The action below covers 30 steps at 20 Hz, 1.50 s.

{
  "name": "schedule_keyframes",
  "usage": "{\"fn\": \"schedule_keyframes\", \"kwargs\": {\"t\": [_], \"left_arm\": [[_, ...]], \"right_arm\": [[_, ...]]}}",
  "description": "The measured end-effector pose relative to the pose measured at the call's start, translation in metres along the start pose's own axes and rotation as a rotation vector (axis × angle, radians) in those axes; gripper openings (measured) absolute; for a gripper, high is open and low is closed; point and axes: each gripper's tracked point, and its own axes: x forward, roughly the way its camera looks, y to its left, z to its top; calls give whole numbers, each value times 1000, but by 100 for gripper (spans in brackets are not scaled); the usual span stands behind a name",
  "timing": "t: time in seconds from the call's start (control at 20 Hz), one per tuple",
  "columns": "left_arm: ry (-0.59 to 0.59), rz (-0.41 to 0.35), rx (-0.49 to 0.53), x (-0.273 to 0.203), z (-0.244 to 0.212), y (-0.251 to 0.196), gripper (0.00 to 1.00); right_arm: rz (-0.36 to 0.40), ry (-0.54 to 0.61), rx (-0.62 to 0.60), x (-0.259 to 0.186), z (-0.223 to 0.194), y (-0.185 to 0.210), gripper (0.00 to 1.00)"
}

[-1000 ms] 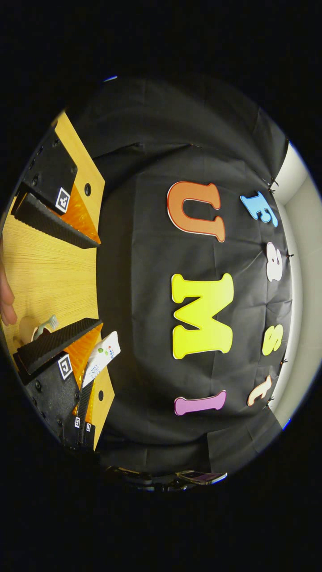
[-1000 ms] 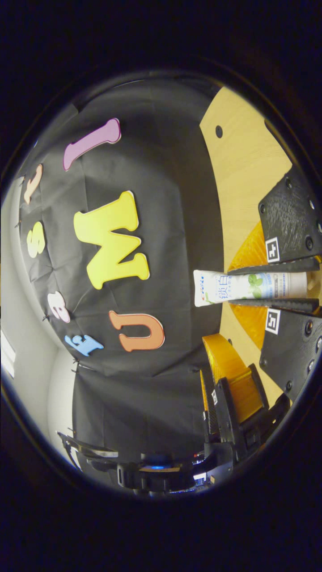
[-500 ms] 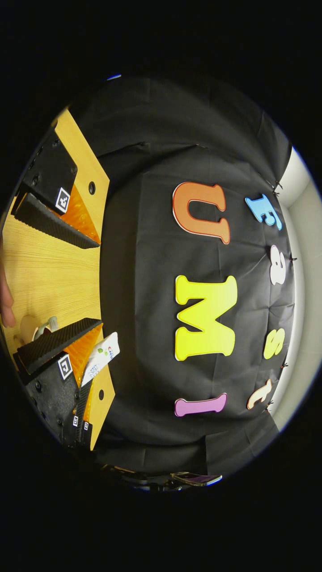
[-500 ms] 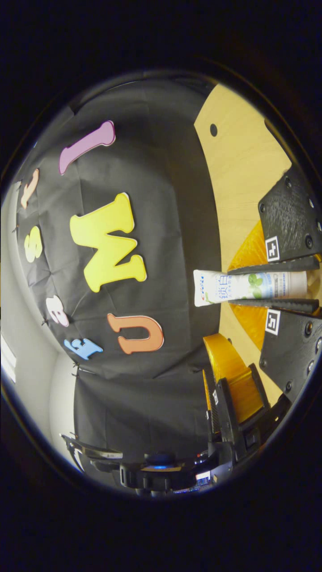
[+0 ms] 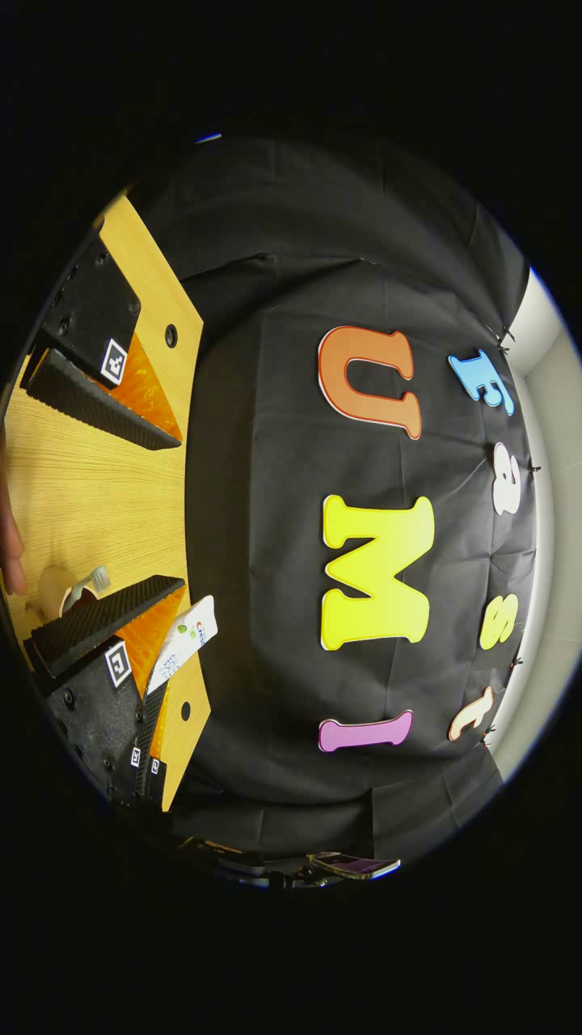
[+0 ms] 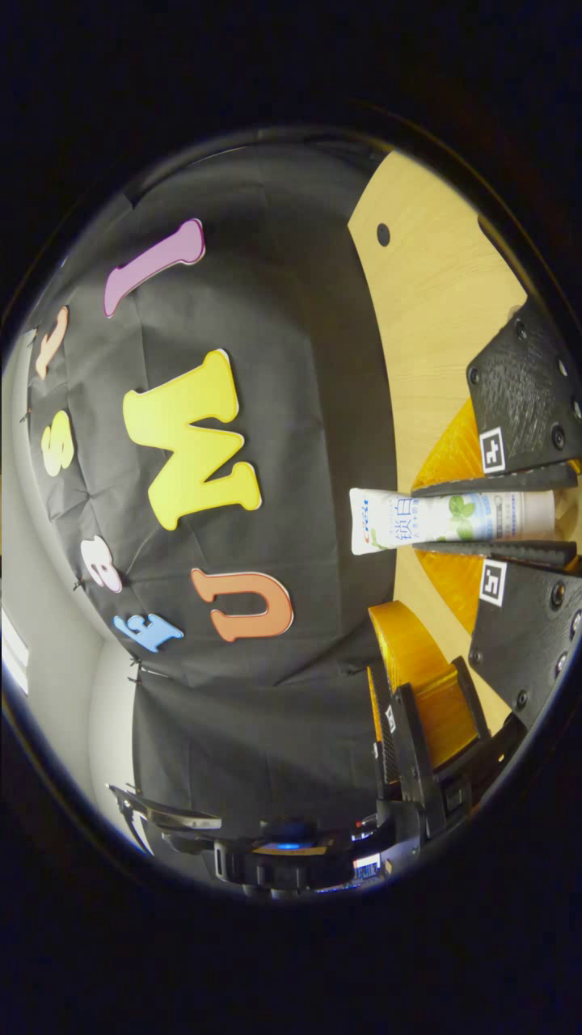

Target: Put the toothbrush and toothpaste on the desktop into the cup, then pick up the cup and place it on the coaster on the desktop.

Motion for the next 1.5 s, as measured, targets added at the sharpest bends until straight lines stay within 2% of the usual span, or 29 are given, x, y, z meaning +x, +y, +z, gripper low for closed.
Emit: {"fn": "schedule_keyframes", "kwargs": {"t": [0.75, 0.85, 0.9, 1.05, 1.1, 1.2, 1.25, 1.35, 1.5], "left_arm": [[-27, 24, -3, -2, 8, 6, 98], [-25, 25, -7, -1, 7, 7, 98], [-20, 22, -8, -1, 6, 5, 98], [-1, 22, -12, -1, 0, 4, 98], [2, 21, -13, -1, 0, 2, 99], [5, 15, -15, -2, 1, -2, 98], [2, 12, -18, -2, 2, -4, 98], [-5, -10, -30, -4, 4, -14, 99], [45, -17, -60, -10, -7, -27, 98]], "right_arm": [[0, 31, 5, 4, -9, -3, 26], [11, 21, 12, 0, -5, -1, 29], [18, 11, 18, -1, -1, 0, 45], [5, 1, 12, -4, 3, -6, 79], [-3, 1, 9, -6, 3, -9, 82], [-25, 1, 5, -9, 4, -16, 94], [-38, -2, -4, -11, 6, -20, 92], [-76, -11, -40, -18, 11, -28, 95], [-124, -35, -74, -45, 19, -37, 95]]}}
